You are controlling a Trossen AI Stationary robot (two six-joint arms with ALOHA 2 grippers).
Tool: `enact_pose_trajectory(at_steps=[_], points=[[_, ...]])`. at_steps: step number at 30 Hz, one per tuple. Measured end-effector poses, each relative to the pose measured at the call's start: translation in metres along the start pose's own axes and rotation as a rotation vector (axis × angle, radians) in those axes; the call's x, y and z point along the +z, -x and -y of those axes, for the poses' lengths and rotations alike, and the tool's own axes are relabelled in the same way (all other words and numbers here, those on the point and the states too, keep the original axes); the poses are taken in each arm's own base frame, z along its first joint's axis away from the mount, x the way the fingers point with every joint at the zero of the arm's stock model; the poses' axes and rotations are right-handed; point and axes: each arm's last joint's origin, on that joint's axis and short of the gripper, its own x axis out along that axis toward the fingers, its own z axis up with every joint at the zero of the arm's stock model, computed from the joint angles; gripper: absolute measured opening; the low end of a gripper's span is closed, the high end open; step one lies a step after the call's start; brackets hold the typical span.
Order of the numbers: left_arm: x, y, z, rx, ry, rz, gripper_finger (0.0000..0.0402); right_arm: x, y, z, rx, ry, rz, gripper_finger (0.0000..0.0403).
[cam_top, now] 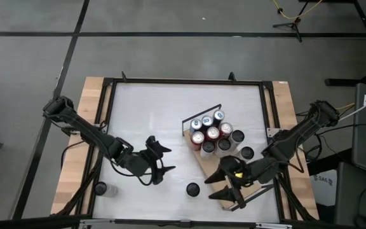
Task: Place canned beverage on shelf
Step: Put the white pink soda can on the shelf aligned with the other white pink soda cans
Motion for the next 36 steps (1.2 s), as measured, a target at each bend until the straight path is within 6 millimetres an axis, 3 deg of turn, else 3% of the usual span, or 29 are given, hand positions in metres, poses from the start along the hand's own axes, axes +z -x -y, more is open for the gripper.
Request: enact_pose_trajectory(at_steps=[12,23,36], points=[[-0.013,-0.029,0.017,-0.03,0.048,0.05,0.0332,-0.009,0.001,0.004,0.023,-0.044,-0.162,0.0296],[-0.03,-0.048,0.023,-0.009,0.131,0.022,0.0332,-0.036,0.001,-0.011,0.015,-0.001,-0.202,0.0296],[-0.033,-0.054,0.026,-0.017,0.165,0.038,0.0332,-0.071,-0.03,0.004,-0.112,0.041,-0.248,0.0296]])
